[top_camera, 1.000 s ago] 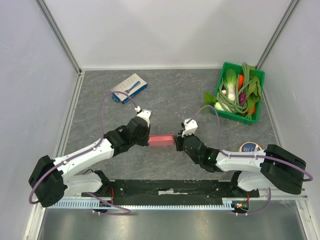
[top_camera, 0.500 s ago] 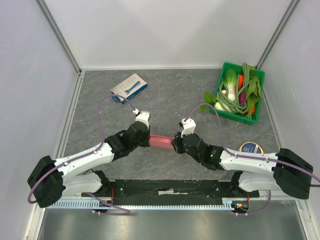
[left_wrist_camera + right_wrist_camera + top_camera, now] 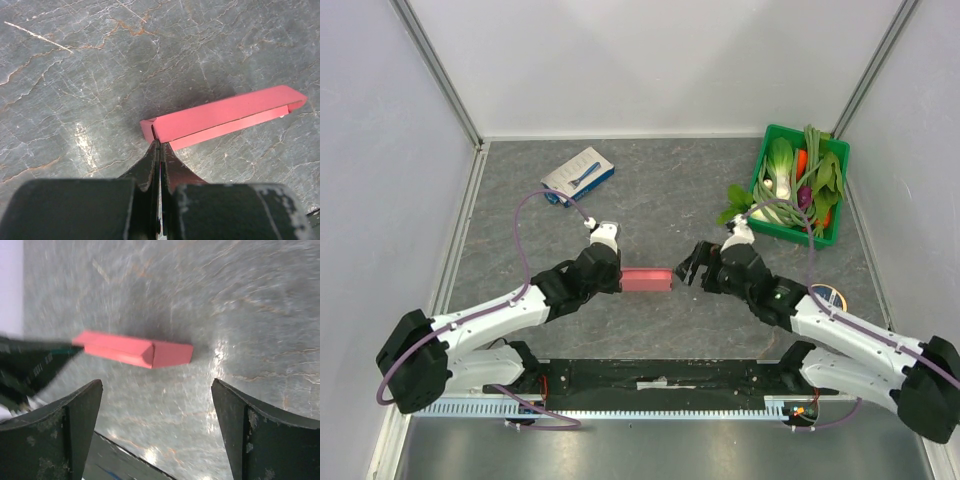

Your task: Fold the paper box

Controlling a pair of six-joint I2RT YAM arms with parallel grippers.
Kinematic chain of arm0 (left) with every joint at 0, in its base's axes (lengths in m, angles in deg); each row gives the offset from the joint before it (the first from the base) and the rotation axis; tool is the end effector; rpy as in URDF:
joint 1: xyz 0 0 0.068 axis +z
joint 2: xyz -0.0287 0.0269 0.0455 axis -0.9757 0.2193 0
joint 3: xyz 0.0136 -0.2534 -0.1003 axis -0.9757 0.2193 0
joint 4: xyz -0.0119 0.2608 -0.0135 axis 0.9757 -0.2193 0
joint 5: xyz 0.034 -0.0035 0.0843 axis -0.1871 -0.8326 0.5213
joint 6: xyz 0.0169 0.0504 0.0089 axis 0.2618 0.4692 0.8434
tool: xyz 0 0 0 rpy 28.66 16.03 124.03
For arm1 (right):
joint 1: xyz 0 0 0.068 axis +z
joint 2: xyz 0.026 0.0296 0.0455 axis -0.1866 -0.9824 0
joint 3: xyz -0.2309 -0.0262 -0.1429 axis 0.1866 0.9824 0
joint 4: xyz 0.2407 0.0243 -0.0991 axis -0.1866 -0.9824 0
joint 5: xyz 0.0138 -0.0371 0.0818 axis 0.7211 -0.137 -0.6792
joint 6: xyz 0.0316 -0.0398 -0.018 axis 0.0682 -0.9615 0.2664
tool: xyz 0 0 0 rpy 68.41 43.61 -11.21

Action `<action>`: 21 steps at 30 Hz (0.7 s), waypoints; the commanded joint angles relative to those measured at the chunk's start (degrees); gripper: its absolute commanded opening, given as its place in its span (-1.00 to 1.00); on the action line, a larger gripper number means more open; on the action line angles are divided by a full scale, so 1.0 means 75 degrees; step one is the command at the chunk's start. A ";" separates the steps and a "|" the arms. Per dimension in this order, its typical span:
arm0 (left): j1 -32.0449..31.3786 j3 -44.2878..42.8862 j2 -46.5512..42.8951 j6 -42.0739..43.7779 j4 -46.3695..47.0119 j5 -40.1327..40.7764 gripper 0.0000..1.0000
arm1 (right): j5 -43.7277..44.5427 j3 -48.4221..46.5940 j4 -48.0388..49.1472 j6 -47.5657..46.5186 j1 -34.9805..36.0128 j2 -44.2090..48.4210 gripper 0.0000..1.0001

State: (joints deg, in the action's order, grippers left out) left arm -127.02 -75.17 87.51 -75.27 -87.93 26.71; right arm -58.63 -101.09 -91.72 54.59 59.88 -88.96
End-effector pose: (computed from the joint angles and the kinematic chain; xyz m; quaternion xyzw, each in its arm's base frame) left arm 0.1589 -0.1705 0.2144 0.0895 0.8991 -0.1506 0.4012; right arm 0.1440 0.1568 0.2264 0.0772 0.8704 0.3272 0.3597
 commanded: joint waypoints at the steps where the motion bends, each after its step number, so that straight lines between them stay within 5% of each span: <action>1: -0.0112 0.0175 0.0437 -0.0506 -0.0778 -0.0071 -0.96 | -0.1554 -0.0159 0.0445 0.2389 -0.0924 -0.0020 0.96; 9: -0.0288 0.0105 0.0613 -0.1068 -0.0954 0.0374 -0.96 | -0.2200 0.0251 0.3530 0.4325 -0.0948 -0.1566 0.94; 21: -0.0523 0.0070 0.0601 -0.1537 -0.1165 0.0820 -0.96 | -0.1955 0.0779 0.4200 0.5462 -0.0948 -0.2165 0.67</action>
State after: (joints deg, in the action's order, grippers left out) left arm -130.08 -76.24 89.83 -83.07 -87.91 32.61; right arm -73.91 -96.07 -64.70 91.02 52.80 -104.59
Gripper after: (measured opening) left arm 0.025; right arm 0.876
